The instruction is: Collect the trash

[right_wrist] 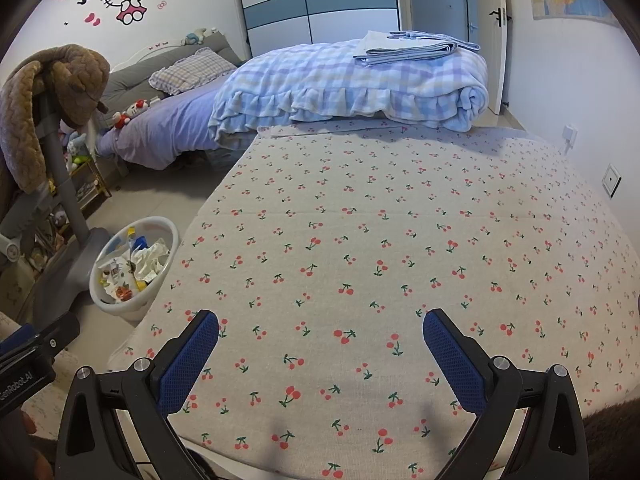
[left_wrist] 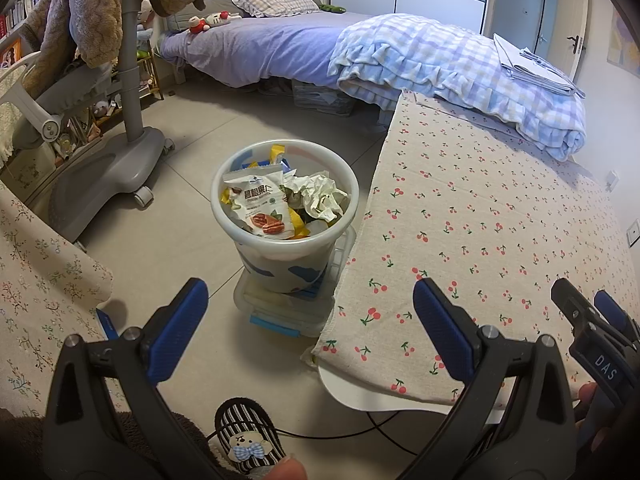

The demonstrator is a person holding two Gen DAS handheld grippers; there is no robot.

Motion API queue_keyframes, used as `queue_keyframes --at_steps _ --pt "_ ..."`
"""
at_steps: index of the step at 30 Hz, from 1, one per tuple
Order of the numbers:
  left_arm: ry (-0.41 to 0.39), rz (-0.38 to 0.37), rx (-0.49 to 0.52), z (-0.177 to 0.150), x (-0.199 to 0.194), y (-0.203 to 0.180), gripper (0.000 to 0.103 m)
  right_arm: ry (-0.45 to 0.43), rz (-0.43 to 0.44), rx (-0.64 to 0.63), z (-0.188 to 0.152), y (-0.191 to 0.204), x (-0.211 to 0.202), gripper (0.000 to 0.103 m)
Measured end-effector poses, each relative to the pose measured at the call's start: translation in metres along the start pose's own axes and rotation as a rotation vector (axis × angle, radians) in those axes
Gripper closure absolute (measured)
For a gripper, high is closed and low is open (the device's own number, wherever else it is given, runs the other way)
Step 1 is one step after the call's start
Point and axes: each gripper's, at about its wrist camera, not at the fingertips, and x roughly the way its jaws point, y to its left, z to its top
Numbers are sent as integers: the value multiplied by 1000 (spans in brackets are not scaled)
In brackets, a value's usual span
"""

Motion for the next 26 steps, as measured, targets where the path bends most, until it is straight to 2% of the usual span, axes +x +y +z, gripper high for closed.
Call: queue_keyframes --at_steps 19,26 --pt "2 0 -1 0 0 1 1 -1 0 -1 0 0 0 0" --pt "38 -27 -1 8 3 4 1 8 23 -2 1 3 1 0"
